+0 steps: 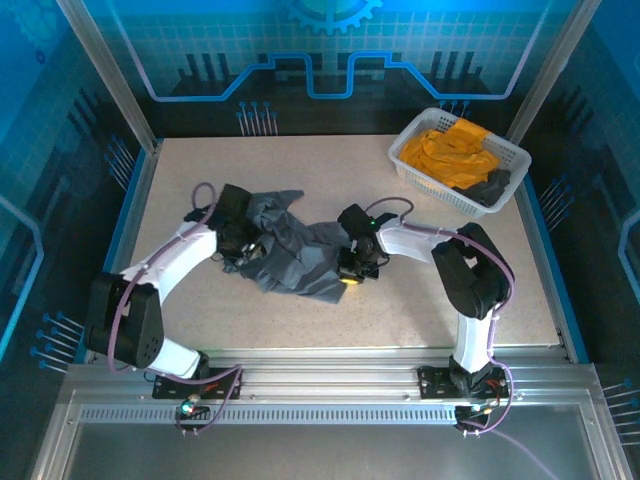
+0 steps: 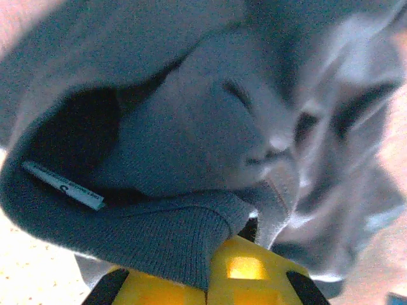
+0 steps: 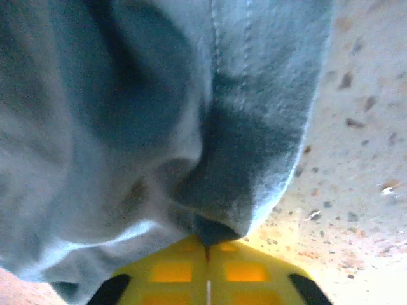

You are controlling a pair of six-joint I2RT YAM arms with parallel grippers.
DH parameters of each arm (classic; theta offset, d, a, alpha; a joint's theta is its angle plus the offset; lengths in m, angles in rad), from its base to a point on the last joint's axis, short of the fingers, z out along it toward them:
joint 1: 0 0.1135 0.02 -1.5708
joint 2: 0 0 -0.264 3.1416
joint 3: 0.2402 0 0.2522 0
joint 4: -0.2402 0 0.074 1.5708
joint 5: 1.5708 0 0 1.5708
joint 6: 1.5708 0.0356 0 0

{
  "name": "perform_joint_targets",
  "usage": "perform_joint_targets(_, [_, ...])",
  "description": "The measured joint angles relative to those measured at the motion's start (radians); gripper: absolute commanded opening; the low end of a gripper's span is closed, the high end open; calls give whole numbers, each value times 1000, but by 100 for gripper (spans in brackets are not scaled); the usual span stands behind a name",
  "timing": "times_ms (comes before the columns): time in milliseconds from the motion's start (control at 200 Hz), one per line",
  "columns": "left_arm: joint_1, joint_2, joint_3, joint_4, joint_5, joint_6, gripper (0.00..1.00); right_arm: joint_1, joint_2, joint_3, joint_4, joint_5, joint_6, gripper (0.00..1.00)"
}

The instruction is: Fold and stack the t-shirts

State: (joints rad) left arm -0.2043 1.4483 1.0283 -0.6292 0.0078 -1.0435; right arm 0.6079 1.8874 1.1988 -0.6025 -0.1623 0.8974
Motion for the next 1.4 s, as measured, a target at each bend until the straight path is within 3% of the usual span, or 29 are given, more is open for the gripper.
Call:
perform_joint_targets(200, [196, -42, 132, 83, 117, 8, 0, -151, -9, 177, -67, 63, -65, 0])
perform_joint_targets(350, [251, -37, 271, 153, 187, 2, 0, -272, -69, 345, -131, 128, -129, 0])
perform_joint_targets(495, [292, -44, 336, 219, 211, -5, 0, -332, -169, 393, -190, 186, -170, 0])
perform_joint_targets(630, [301, -100, 295, 252, 204, -10, 0, -354, -278, 330, -220, 235, -181, 0])
perform_joint_targets(800, [301, -328, 9, 194, 111, -32, 0, -355, -374, 115, -220, 267, -179, 0])
perform_joint_targets(845, [302, -377, -67, 151, 70, -29, 17, -355, -378, 52, -216, 269, -176, 0])
perform_joint_targets(915, [316, -416, -155, 84, 19, -11, 55, -355, -377, -42, -217, 271, -173, 0])
perform_joint_targets(970, [340, -411, -194, 45, -2, 8, 71, -355, -373, -92, -223, 271, -173, 0])
perform_joint_targets(1175, [361, -345, -180, -62, -48, 64, 74, -356, -357, -116, -240, 292, -189, 0])
perform_joint_targets(1401, [339, -369, -126, -213, -47, 59, 66, -376, -357, -99, -259, 320, -237, 0])
